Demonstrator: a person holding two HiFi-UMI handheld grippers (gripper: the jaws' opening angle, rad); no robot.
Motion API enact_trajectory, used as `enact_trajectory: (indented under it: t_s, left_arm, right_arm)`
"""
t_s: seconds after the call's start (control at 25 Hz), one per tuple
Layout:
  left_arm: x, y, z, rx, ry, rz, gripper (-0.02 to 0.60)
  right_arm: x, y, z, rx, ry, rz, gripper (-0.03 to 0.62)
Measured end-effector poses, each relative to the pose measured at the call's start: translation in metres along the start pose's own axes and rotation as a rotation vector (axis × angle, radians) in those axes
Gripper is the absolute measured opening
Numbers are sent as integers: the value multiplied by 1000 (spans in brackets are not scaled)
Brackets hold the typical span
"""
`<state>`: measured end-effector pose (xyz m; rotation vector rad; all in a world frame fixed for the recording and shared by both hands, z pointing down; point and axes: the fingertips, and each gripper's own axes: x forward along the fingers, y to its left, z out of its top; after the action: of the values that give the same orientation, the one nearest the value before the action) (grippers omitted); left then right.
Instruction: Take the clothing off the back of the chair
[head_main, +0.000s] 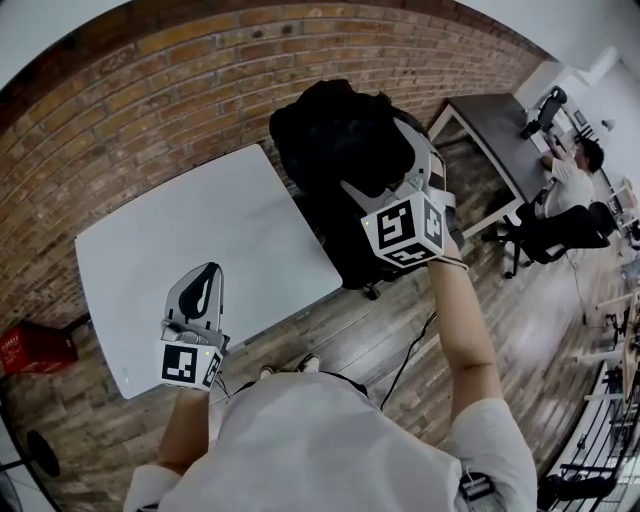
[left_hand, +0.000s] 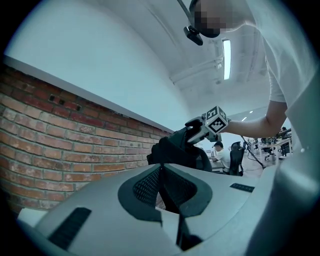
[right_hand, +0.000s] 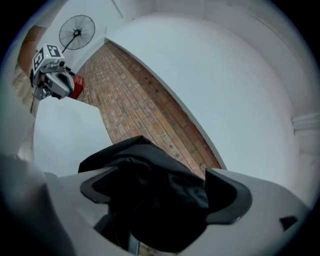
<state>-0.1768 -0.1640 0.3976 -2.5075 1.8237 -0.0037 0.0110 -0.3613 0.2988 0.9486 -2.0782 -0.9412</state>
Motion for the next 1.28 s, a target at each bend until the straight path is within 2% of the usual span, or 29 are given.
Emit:
enact_trajectory:
  t_s: [0.16, 0.24, 0.48, 0.64, 0.88, 1.0, 1.12, 1.2, 1.28]
  left_arm:
    - [-3, 5, -2, -9, 0, 10, 35]
    - [-3, 5, -2, -15, -2, 8, 35]
    - [-5, 8, -7, -34, 0, 10, 35]
    - [-7, 6, -8, -45, 0, 15, 35]
    - [-14, 13, -17, -61, 22, 26, 35]
    - [-13, 11, -19, -66, 28, 21, 35]
    - [-10, 6, -18, -65, 25, 2, 35]
    - [-8, 2, -18, -64, 25, -9, 35]
    - [-6, -2, -18, -65, 27, -17, 35]
  right_arm:
    - [24, 9, -4, -109, 105, 27, 520]
    - [34, 4, -3, -119, 136, 58, 523]
    - [69, 0, -18, -5, 254, 316, 523]
    - [91, 32, -52, 18, 376, 470, 523]
    - [109, 39, -67, 243, 333, 490, 504]
    - [112, 34, -63, 386, 285, 498, 410]
    - [109, 18, -61, 638, 197, 489, 314]
    - [106, 9, -61, 790, 143, 465, 275]
    - [106, 3, -60, 872, 107, 436, 243]
